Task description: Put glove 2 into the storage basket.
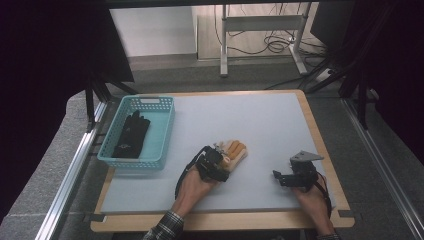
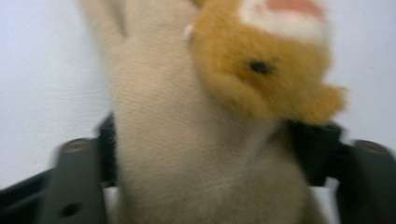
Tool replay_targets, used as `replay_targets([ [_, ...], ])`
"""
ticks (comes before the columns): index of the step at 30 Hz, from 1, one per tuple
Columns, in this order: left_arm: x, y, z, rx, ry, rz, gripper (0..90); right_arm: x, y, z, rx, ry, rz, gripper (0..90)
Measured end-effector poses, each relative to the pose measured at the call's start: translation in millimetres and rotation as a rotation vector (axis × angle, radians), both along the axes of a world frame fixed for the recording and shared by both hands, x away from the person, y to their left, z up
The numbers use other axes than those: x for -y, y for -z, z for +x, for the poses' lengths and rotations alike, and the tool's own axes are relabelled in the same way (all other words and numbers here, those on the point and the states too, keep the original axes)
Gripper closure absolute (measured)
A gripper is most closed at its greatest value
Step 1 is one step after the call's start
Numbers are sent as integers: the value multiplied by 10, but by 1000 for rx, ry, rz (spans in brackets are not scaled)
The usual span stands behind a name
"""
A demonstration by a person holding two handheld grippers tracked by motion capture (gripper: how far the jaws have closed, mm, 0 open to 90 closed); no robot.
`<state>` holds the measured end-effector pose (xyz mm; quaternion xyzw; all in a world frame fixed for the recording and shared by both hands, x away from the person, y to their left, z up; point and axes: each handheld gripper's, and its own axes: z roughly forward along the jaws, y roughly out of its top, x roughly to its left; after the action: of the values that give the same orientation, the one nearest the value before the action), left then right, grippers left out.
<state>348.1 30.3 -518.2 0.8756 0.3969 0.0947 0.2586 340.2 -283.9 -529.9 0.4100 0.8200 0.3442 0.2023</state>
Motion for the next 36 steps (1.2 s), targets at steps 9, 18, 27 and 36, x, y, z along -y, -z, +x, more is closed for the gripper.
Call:
replay_targets([
  [9, -78, -45, -10, -11, 19, -58, 655, 0, 0, 0, 0, 0, 0, 162],
  [18, -224, -184, 49, -4, -11, -89, 718, 0, 0, -1, -1, 0, 0, 162],
  [27, -439, -419, 122, 18, -74, -86, 716, 0, -1, -1, -1, 0, 1, 162],
  [36, -866, -769, 245, 58, -195, -88, 711, 1, -1, -1, -1, 0, 1, 162],
])
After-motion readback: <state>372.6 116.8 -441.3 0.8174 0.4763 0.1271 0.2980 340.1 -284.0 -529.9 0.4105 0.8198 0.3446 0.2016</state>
